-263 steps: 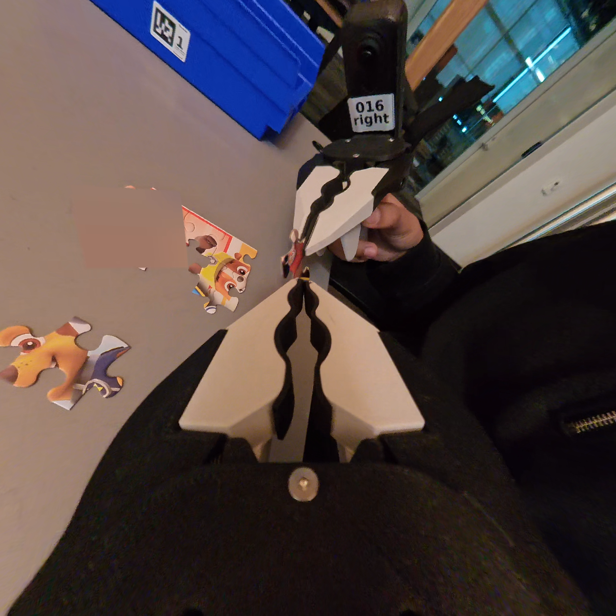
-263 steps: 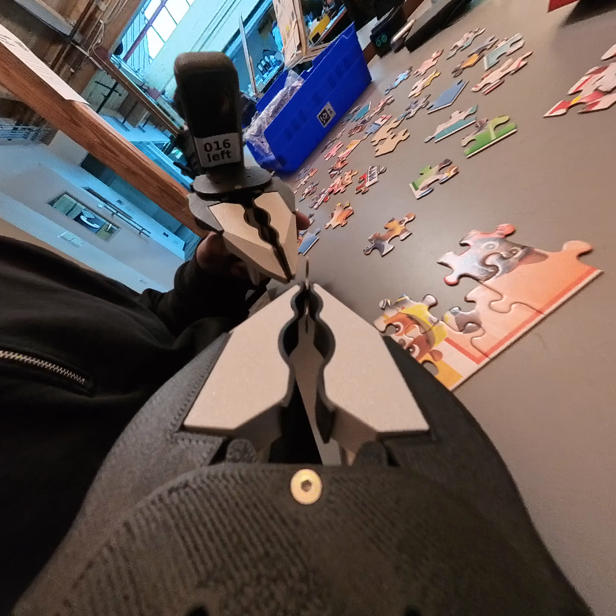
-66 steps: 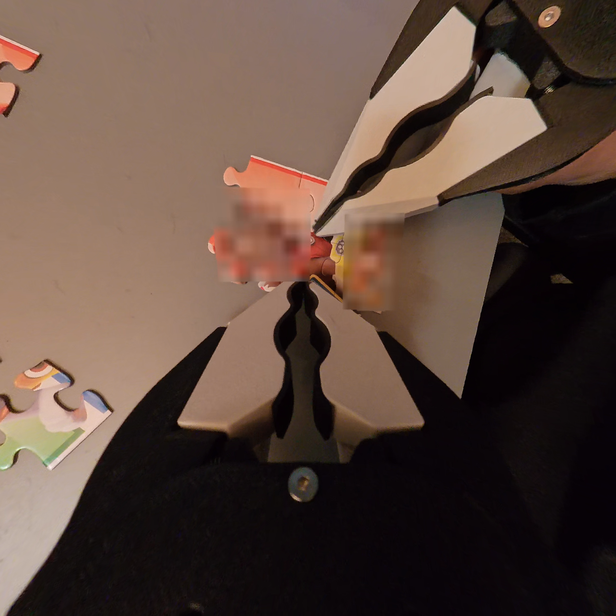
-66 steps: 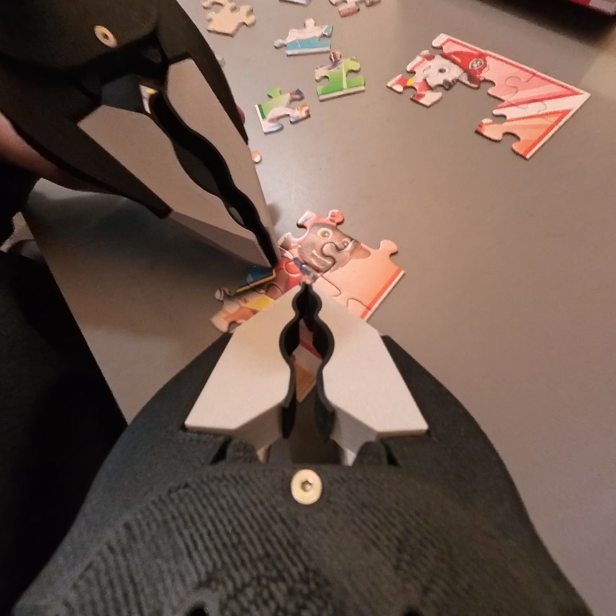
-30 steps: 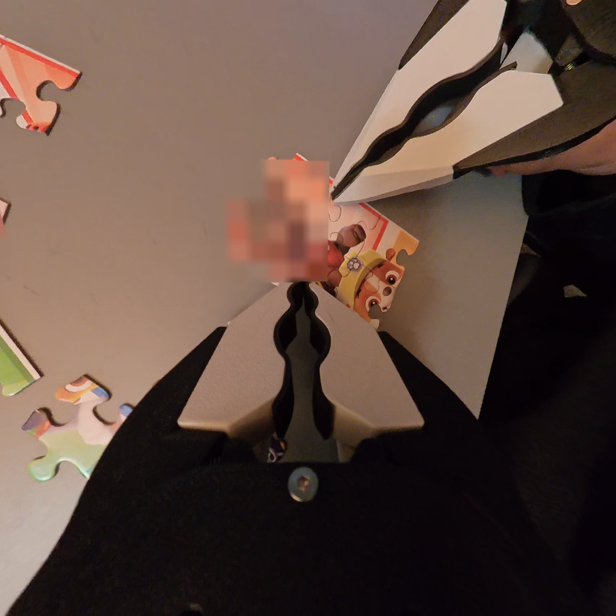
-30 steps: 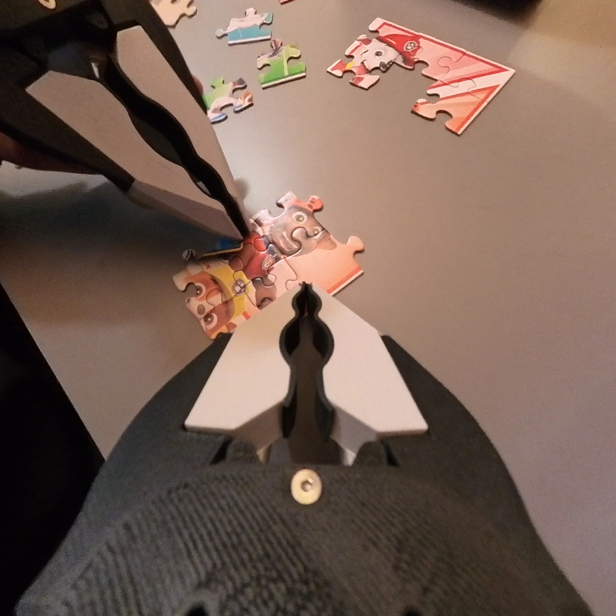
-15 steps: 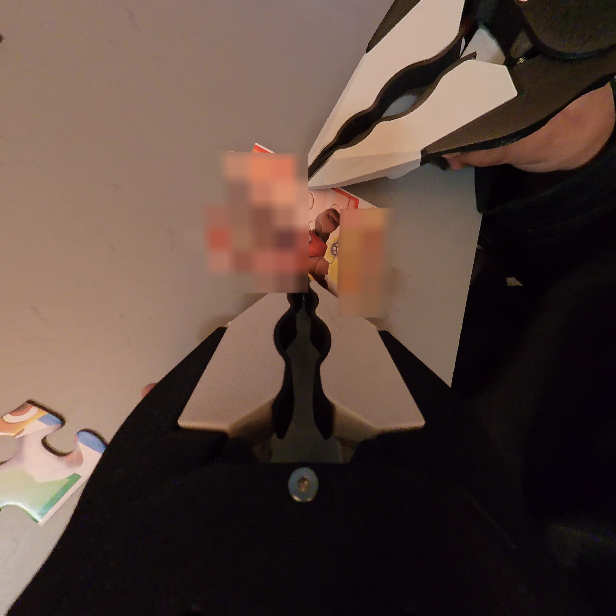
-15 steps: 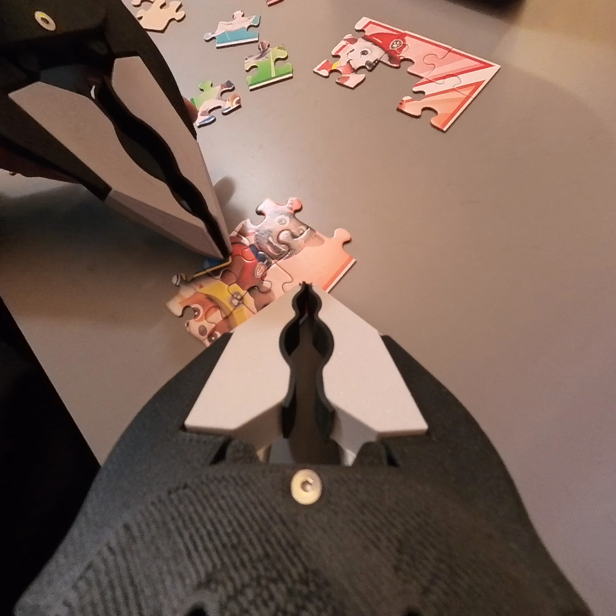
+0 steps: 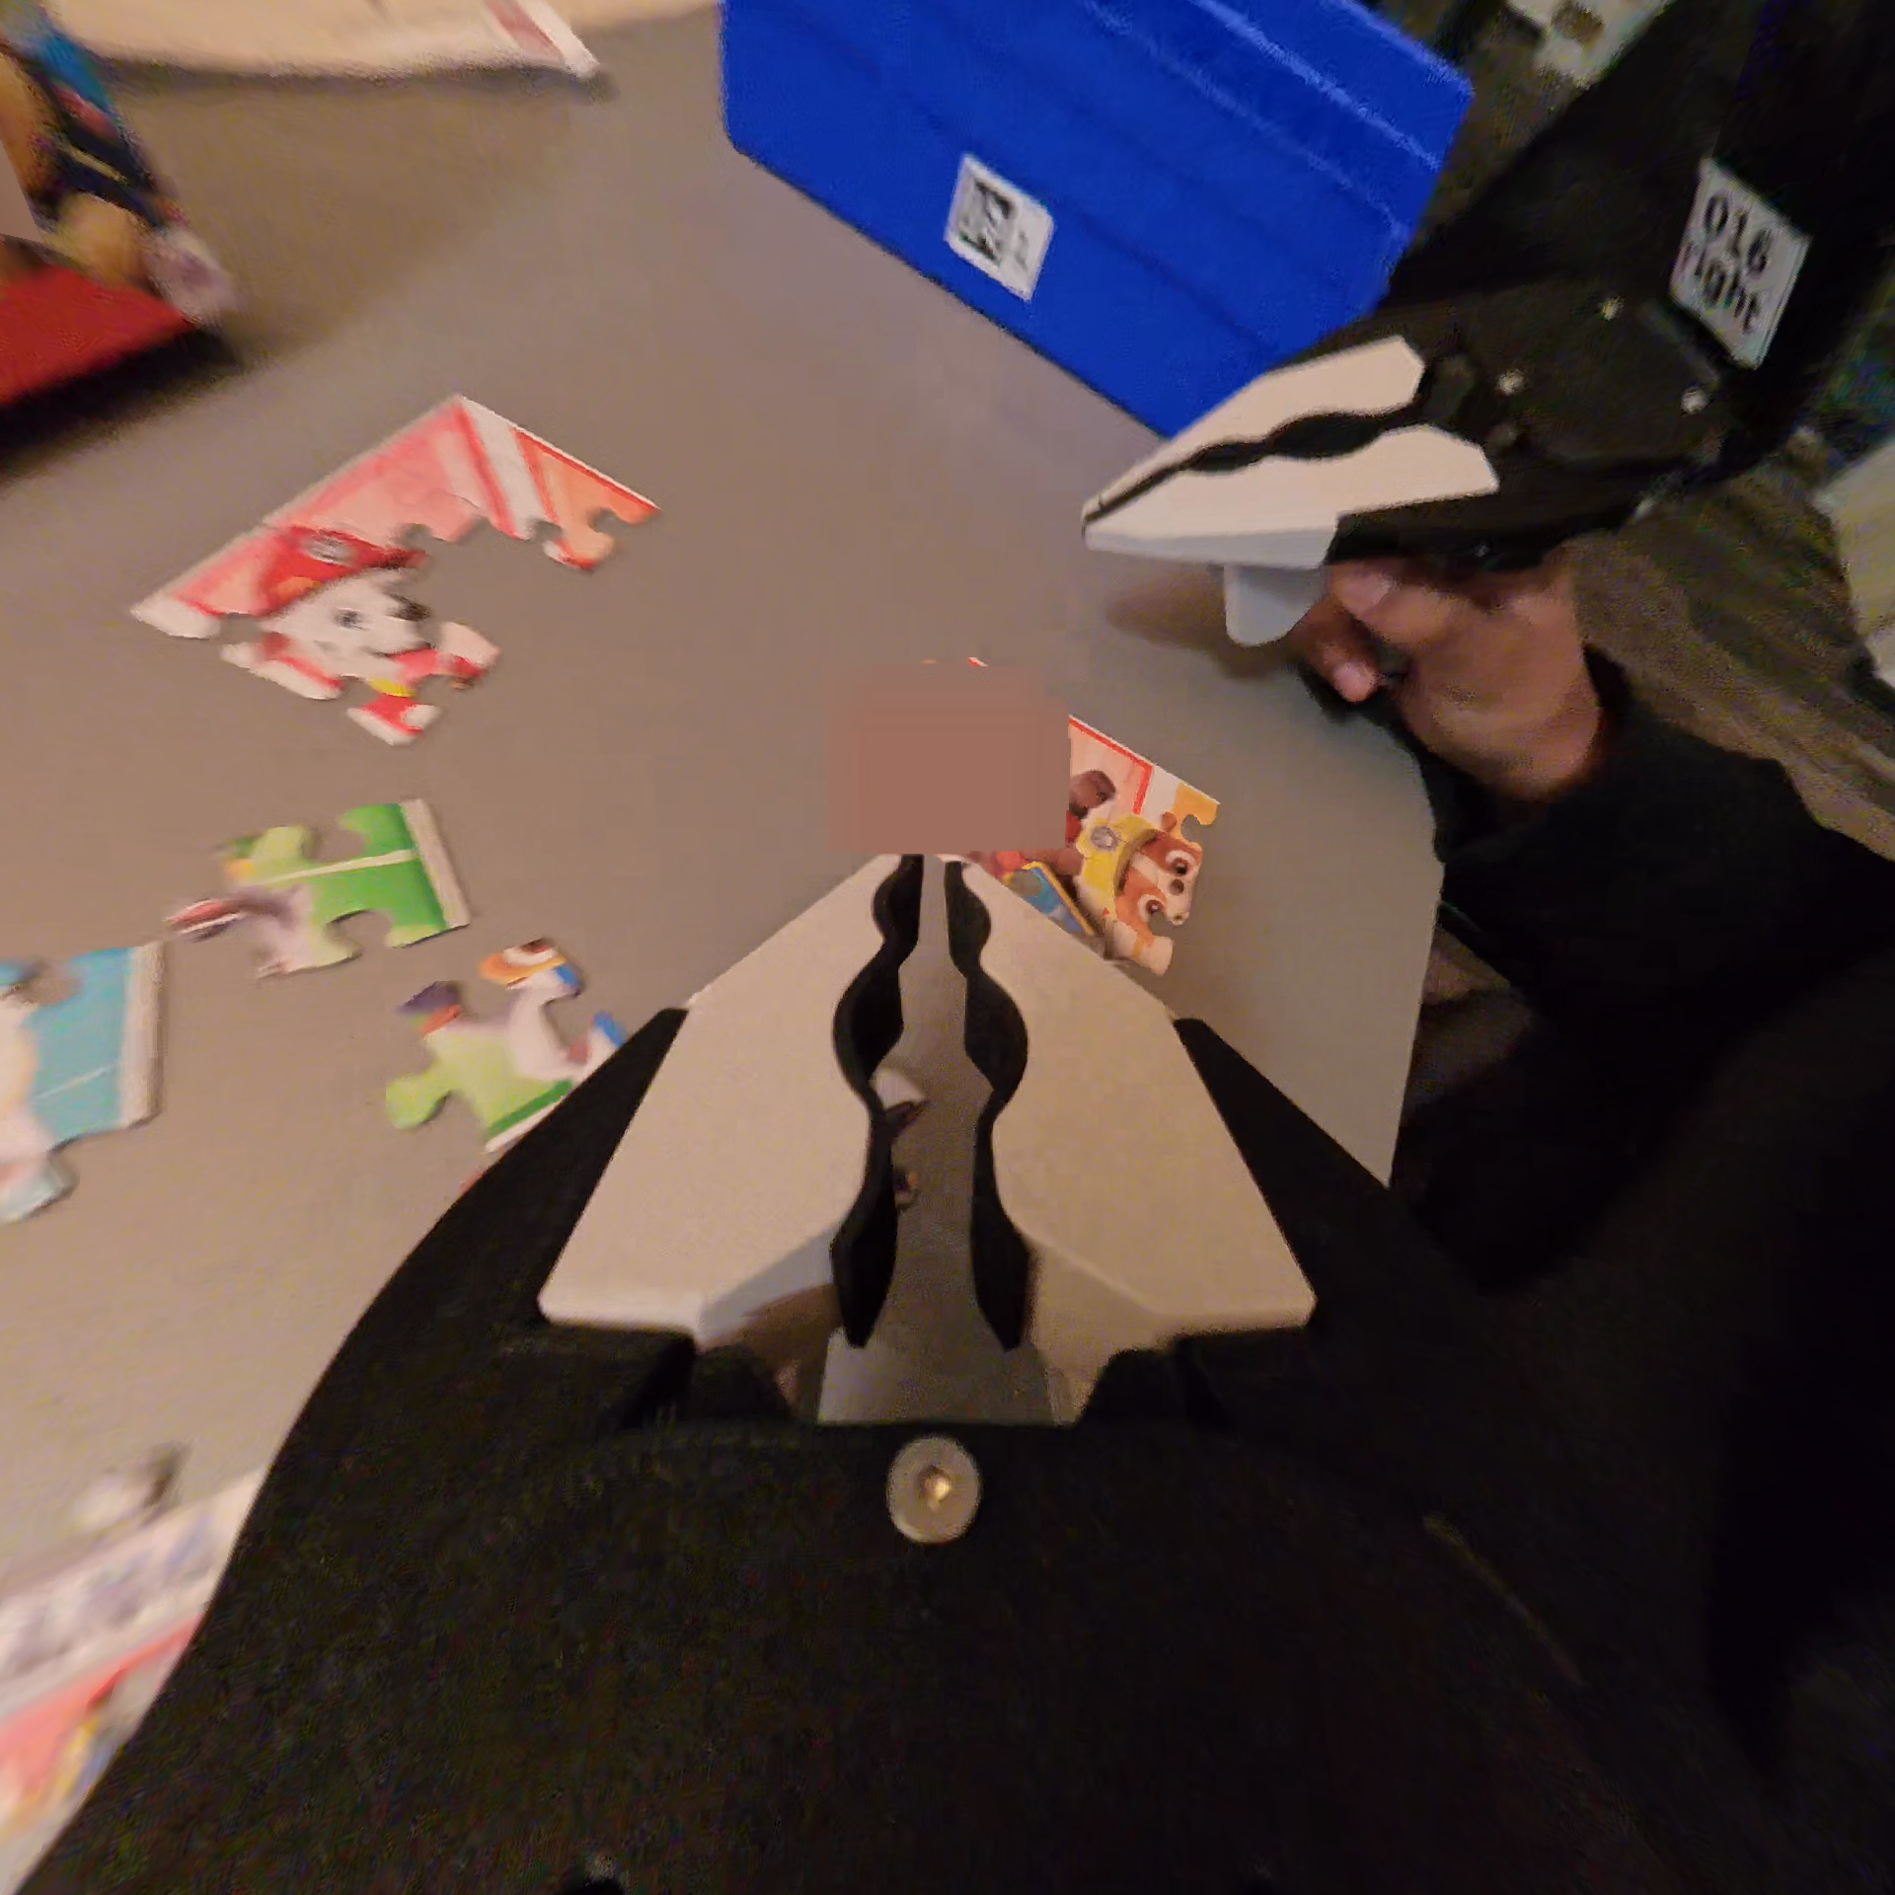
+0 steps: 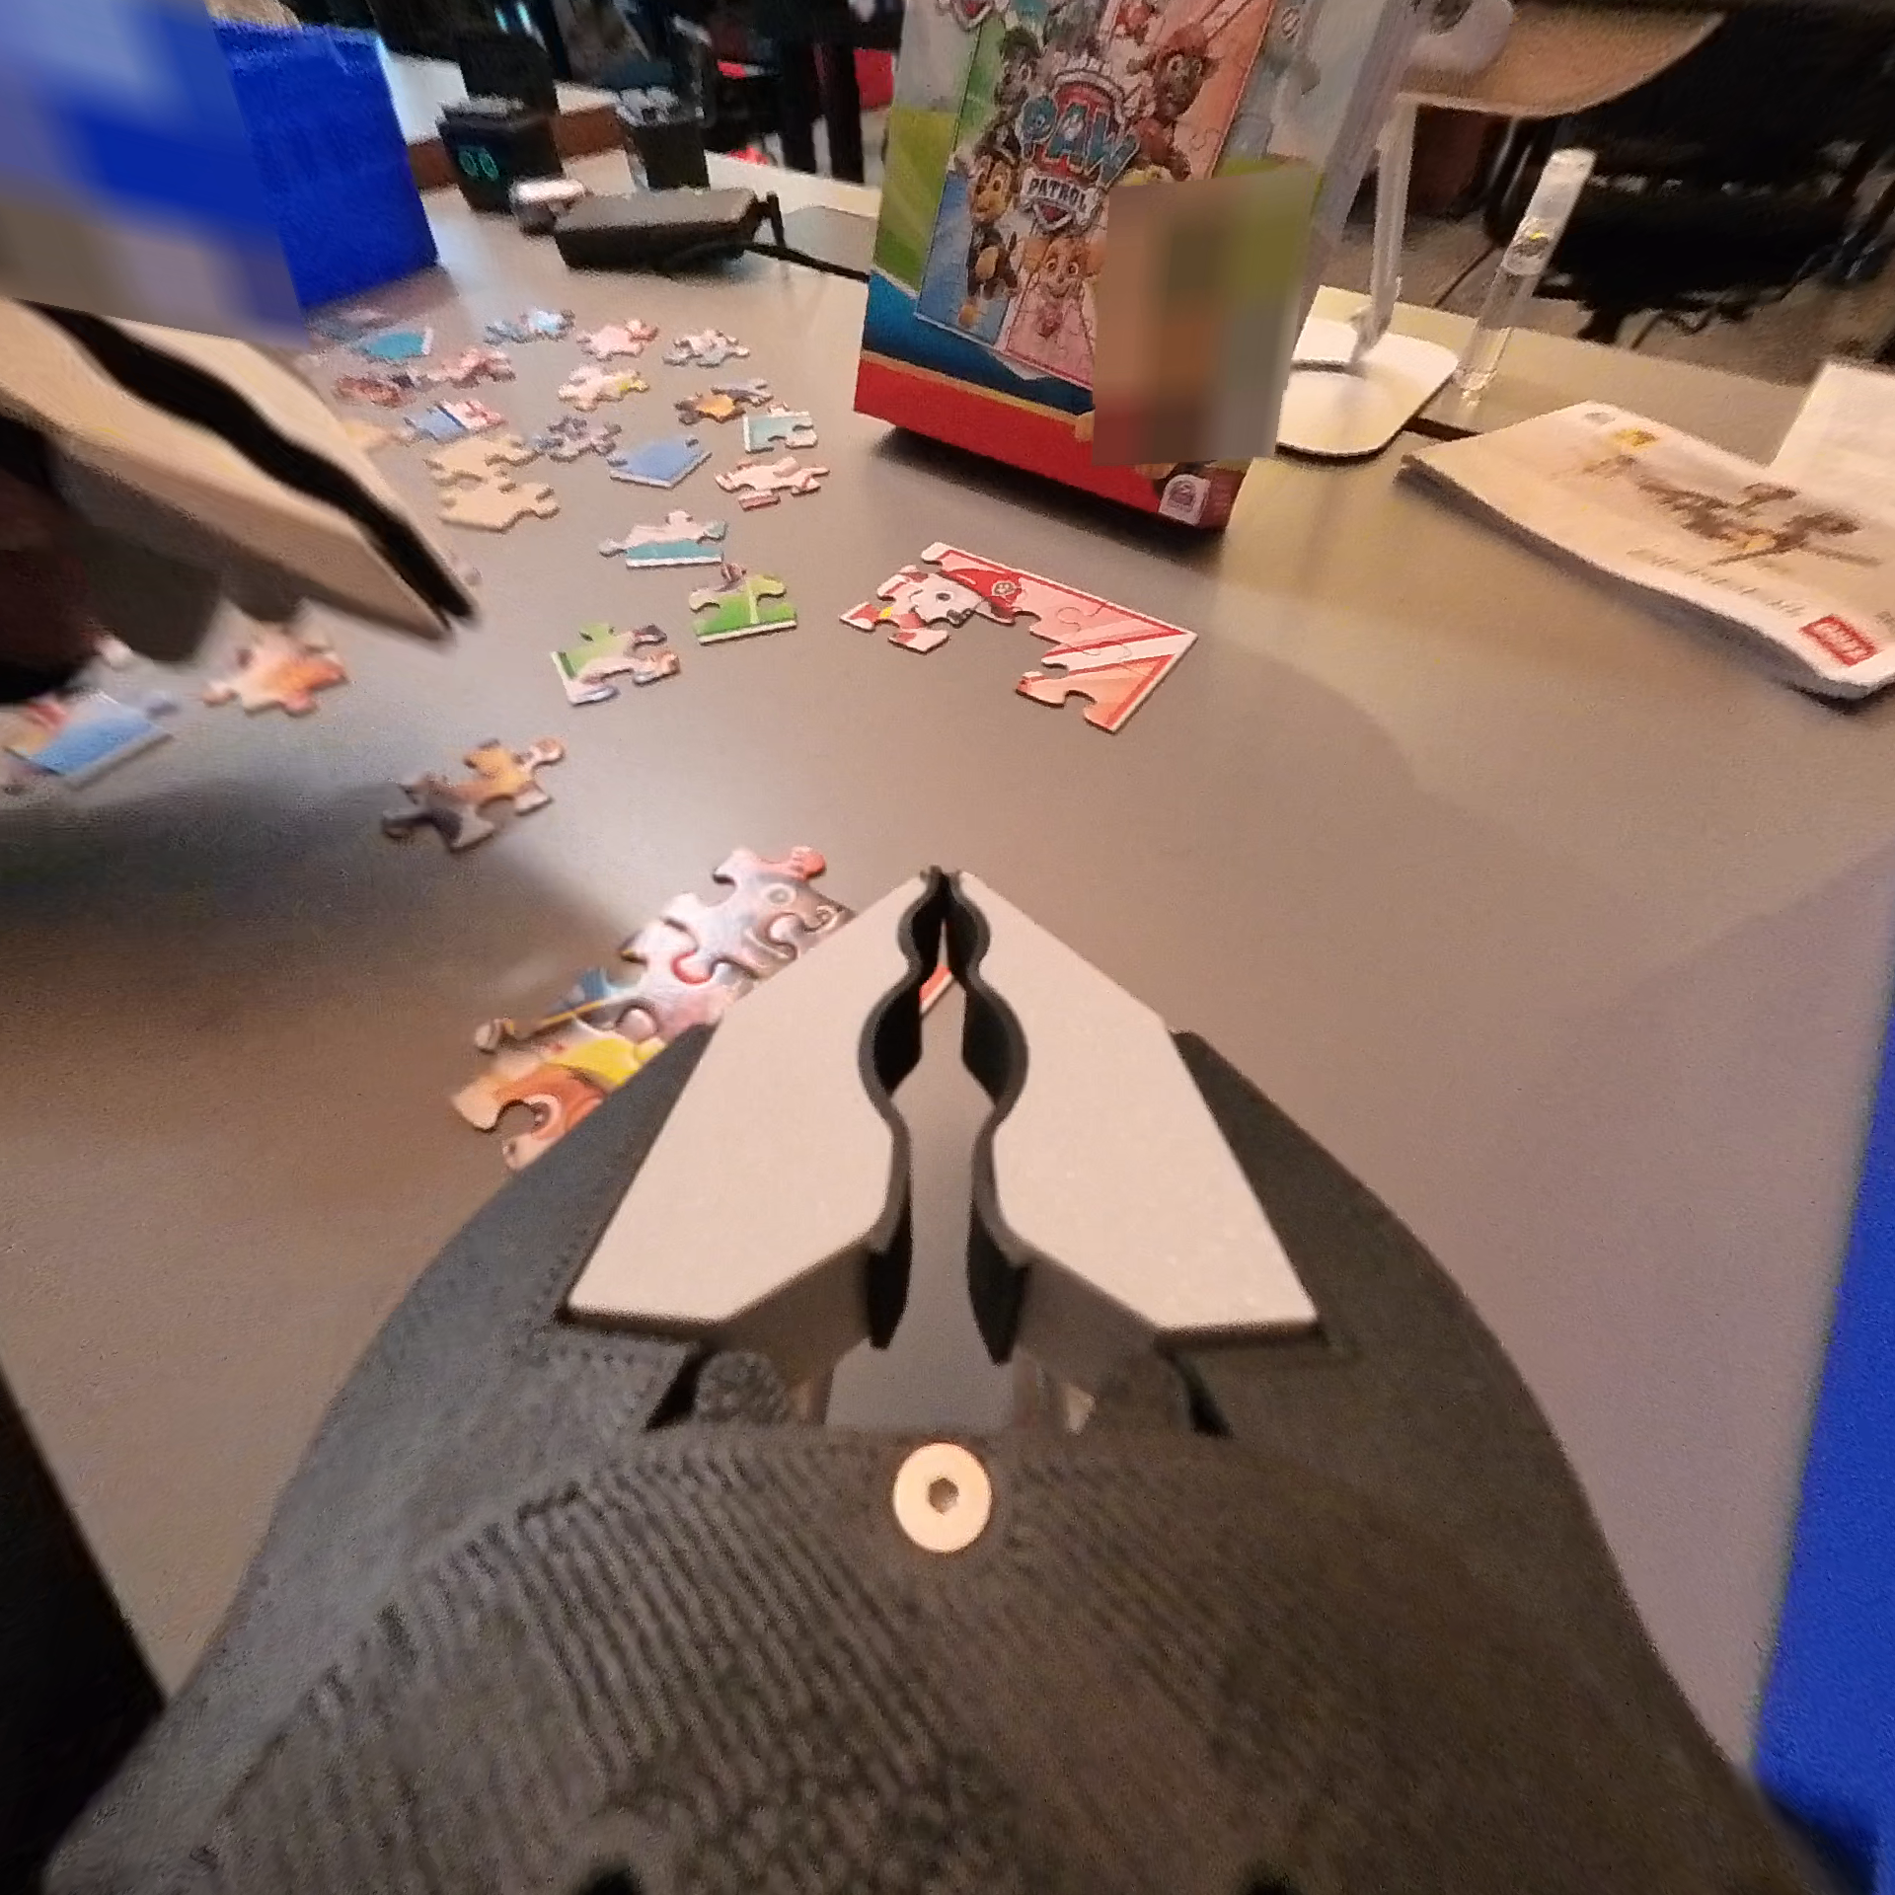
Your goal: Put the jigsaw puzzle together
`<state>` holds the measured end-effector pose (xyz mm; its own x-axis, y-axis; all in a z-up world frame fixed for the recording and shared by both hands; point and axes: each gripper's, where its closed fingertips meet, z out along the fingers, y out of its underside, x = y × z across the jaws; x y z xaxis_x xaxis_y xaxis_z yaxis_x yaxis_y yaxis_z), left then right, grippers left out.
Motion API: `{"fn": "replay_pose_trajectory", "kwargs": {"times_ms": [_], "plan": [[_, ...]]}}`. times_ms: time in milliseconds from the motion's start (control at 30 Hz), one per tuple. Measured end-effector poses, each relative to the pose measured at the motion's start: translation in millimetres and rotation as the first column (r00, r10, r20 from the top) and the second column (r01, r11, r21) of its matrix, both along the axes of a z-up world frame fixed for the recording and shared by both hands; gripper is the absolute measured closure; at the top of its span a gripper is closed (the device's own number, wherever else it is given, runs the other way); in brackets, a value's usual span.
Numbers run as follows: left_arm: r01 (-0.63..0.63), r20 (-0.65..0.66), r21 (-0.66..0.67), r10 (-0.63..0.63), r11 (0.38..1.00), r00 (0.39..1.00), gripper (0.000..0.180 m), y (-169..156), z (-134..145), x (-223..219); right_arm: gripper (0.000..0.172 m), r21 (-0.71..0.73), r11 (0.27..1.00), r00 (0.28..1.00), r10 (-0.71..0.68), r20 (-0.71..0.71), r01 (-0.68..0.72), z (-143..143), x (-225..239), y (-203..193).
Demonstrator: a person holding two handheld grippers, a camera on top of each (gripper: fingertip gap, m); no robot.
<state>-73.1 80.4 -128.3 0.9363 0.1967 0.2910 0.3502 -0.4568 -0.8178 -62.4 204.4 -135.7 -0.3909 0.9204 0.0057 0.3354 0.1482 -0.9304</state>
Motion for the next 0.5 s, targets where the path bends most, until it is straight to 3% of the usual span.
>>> {"fn": "replay_pose_trajectory", "kwargs": {"times_ms": [133, 300, 400, 500], "plan": [[-0.225, -0.136, 0.051, 0.23, 0.973, 0.964, 0.178, -63, 28, -36, 0.172, 0.136, 0.991, 1.0, -0.01, 0.019, 0.007, -11, -3, -5], [-0.437, -0.163, 0.207, 0.471, 0.875, 0.867, 0.177, -150, 70, -72, 0.172, 0.222, 0.975, 1.0, -0.016, -0.014, 0.018, -12, -2, -7], [-0.535, -0.17, 0.213, 0.571, 0.817, 0.804, 0.176, -191, 57, -86, 0.172, 0.226, 0.973, 0.999, -0.028, -0.035, 0.035, -9, -3, -4], [-0.559, -0.17, 0.21, 0.593, 0.802, 0.787, 0.176, -209, 42, -86, 0.172, 0.202, 0.978, 0.998, -0.037, -0.059, 0.049, -4, -2, -2]]}}
